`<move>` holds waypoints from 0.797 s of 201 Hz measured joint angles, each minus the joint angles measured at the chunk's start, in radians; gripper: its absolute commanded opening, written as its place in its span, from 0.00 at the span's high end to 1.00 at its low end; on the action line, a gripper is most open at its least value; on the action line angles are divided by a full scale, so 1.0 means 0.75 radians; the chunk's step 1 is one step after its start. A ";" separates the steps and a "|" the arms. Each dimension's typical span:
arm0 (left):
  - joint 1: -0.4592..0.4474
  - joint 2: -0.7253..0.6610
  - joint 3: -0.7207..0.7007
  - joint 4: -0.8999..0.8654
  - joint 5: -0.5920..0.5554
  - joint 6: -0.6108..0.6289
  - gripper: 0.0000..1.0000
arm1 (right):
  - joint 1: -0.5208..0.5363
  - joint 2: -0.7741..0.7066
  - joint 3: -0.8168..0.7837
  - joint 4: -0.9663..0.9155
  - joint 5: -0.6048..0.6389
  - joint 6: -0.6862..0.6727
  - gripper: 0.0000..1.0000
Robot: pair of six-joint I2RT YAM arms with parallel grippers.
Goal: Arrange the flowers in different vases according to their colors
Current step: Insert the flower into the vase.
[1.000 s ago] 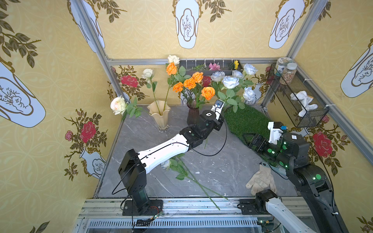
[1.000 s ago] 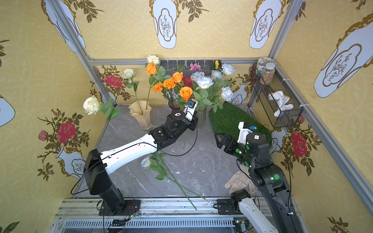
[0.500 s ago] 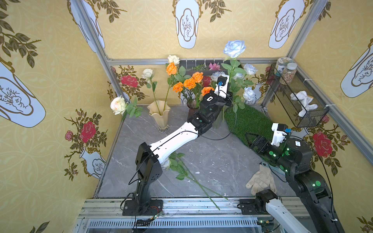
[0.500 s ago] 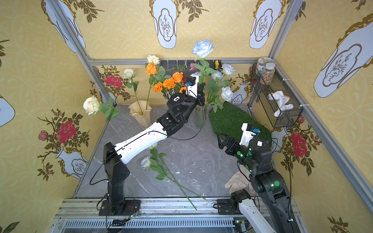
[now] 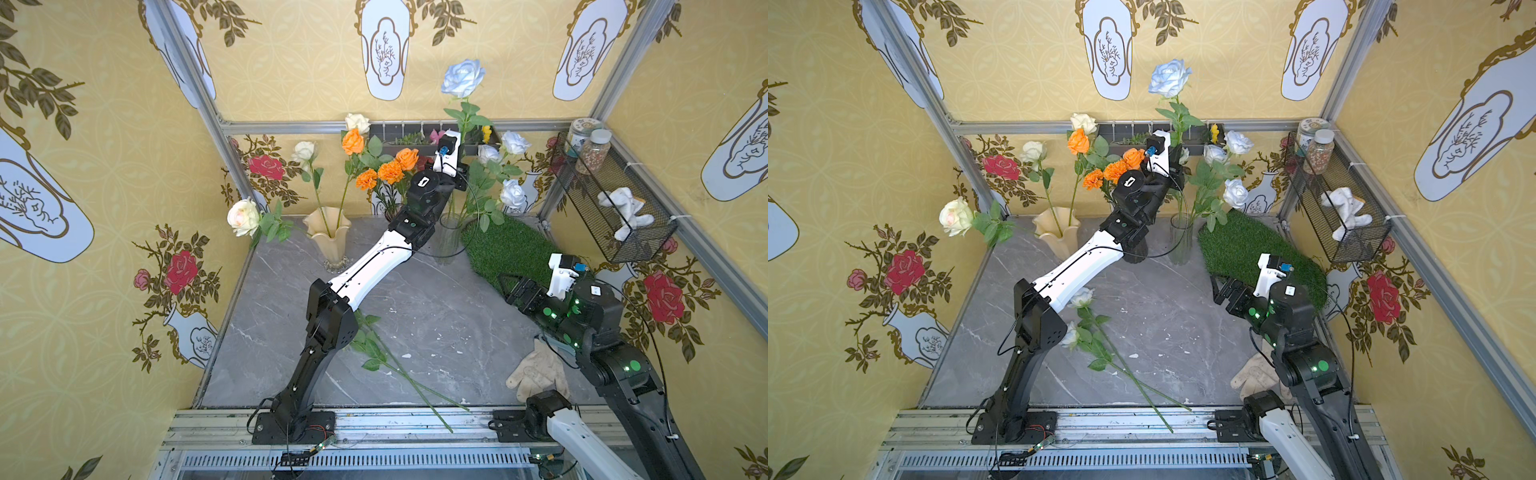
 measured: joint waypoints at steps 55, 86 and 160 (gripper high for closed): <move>0.091 0.143 0.079 0.065 0.093 -0.068 1.00 | 0.000 0.056 0.001 0.035 -0.019 -0.009 0.03; 0.089 0.198 0.105 0.108 0.135 -0.101 1.00 | 0.000 0.072 0.001 0.036 -0.023 -0.016 0.03; 0.056 0.232 0.037 0.121 0.160 -0.139 1.00 | -0.001 0.092 -0.007 0.038 -0.022 -0.071 0.03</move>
